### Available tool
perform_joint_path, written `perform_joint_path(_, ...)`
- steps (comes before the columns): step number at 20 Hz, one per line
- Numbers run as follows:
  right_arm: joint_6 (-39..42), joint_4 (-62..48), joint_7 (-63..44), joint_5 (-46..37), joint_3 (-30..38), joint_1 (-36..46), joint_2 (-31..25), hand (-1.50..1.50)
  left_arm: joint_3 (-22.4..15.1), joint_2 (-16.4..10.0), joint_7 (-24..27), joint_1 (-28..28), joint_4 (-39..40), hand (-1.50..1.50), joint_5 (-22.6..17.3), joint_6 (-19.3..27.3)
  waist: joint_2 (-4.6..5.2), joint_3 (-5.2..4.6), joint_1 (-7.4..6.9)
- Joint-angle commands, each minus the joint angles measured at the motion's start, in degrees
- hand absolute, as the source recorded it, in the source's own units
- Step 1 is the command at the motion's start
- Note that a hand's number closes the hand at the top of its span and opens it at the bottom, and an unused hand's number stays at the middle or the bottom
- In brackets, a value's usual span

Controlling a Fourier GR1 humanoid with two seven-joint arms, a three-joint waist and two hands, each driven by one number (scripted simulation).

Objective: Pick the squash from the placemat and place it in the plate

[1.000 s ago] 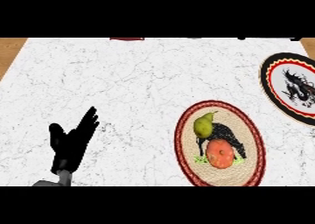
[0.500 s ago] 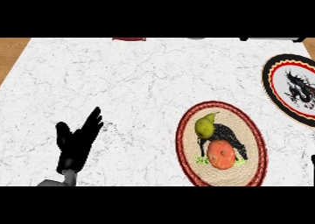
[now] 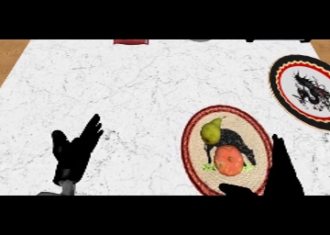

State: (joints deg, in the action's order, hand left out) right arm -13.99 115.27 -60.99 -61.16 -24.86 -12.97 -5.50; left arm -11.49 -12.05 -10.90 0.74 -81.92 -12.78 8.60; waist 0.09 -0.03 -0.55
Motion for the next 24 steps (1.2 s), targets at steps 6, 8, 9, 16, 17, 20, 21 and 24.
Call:
perform_joint_path(6,4.3,-6.7,-7.9,-6.7,-0.6,6.1,5.4,-1.5,2.3,1.2,0.8,-1.3,3.0,0.0,1.9,-0.9,-0.09,0.0,0.57)
perform_joint_path(8,3.6,-8.6,-11.9,-7.2,-2.5,7.5,5.4,-1.5,0.5,1.7,-1.3,2.1,-2.6,0.0,1.9,-0.1,-0.17,0.01,0.27)
perform_joint_path(9,3.7,-10.6,-10.3,-7.3,-1.5,7.7,5.4,-1.5,3.0,1.1,-0.7,-0.9,1.7,0.0,0.8,-1.2,-0.08,0.0,0.49)
perform_joint_path(16,-1.7,-18.1,-6.3,-5.0,1.7,7.5,5.5,-1.5,2.9,0.7,-2.5,2.3,-3.5,0.0,0.9,-2.8,-0.12,0.04,0.32)
perform_joint_path(17,-1.4,-19.6,-9.1,-3.6,0.7,11.7,5.5,-1.5,4.3,0.0,-0.5,0.6,0.2,0.0,1.5,-3.4,-0.06,0.03,0.31)
perform_joint_path(20,-2.4,-21.4,-2.9,-2.7,3.0,7.1,5.5,-1.5,3.4,3.0,-1.8,-2.2,0.9,0.0,3.0,-1.5,-0.09,0.03,0.6)
perform_joint_path(21,2.1,-19.3,-0.7,0.3,7.3,9.1,5.2,-1.5,3.3,2.1,-1.3,0.4,-1.3,0.0,2.5,-3.4,-0.11,0.03,0.51)
perform_joint_path(24,-3.1,-28.0,-6.8,0.0,1.3,13.8,5.5,-1.5,2.8,3.6,-1.9,-0.2,-0.9,0.0,4.1,-1.4,-0.06,0.04,0.23)
